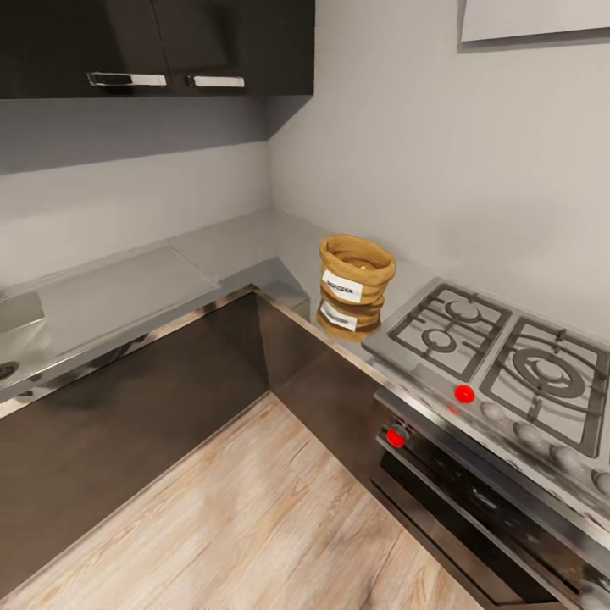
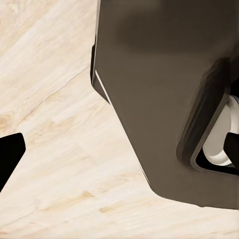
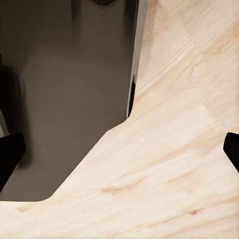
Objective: In the kitchen, take the popcorn bag from the countertop, put it into the microwave, and heat it until the popcorn is cooked so the cooked popcorn ends up inside the bag.
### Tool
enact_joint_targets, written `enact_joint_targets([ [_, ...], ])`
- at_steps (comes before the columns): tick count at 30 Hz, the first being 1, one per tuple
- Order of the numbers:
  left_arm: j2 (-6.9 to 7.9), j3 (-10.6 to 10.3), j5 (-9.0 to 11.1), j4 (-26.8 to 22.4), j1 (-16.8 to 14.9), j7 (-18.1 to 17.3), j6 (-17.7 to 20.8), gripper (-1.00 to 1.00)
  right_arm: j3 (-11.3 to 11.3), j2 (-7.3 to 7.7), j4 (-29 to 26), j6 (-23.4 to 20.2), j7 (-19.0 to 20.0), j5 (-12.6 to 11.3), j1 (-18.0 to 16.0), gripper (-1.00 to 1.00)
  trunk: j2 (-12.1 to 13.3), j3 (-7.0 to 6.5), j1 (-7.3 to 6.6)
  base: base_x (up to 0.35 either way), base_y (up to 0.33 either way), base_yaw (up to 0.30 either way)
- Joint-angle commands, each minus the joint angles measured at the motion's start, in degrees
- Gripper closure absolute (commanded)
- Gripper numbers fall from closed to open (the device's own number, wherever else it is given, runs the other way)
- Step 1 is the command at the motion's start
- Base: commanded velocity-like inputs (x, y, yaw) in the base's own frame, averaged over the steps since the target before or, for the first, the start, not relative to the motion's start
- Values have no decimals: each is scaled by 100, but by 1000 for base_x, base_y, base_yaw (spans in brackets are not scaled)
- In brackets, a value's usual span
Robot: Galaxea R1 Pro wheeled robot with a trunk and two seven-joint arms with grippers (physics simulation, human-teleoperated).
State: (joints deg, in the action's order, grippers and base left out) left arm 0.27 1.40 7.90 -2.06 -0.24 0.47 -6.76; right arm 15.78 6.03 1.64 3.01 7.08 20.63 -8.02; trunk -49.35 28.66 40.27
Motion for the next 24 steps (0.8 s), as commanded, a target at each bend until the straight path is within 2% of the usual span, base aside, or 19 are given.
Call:
enact_joint_targets([
  [1, -1, 9, 34, 4, -2, 0, -17, -100, 48, 4, 18, 27, 11, 45, -6, -100, -4, 5, 0, 0, 0, 21],
  [9, -3, 9, 33, 4, -2, 0, -17, -100, 44, 3, 14, 15, 7, 52, -6, -100, -4, 5, 0, 0, 0, 3],
  [15, -16, 9, 27, 11, -3, -3, -18, -100, 49, -20, -138, -31, 83, 152, -7, -100, -4, 5, 0, 0, 0, 0],
  [16, -17, 9, 27, 12, -3, -3, -17, -100, 47, -85, -258, -33, 90, 207, -7, -100, -4, 5, 0, 0, 0, 0],
  [17, -17, 8, 27, 12, -3, -3, -14, -100, 44, -225, -483, -37, 97, 394, -7, -100, -4, 5, 0, 0, 0, 0],
  [18, -18, 6, 27, 13, -3, -3, -12, -100, 45, -304, -638, -40, 102, 581, -8, -100, -4, 5, 0, 0, 0, 0],
  [19, -18, 3, 27, 13, -3, -2, -11, -100, 47, -426, -944, -66, 113, 1038, -7, -100, -4, 5, 0, 0, 0, 0],
  [20, -18, 2, 27, 13, -3, -1, -10, -100, 48, -519, -1113, -89, 126, 1245, -9, -100, -4, 5, 0, 0, 0, 0],
  [22, -18, 1, 27, 13, -3, 3, -10, -100, 48, -811, -1554, -250, 189, 1554, -9, -100, -4, 5, 0, 0, 0, 0],
  [24, -18, 1, 27, 13, -3, 3, -13, -100, 48, -1177, -2280, -823, 310, 1767, -9, -100, -4, 5, 0, 0, 0, 0],
])
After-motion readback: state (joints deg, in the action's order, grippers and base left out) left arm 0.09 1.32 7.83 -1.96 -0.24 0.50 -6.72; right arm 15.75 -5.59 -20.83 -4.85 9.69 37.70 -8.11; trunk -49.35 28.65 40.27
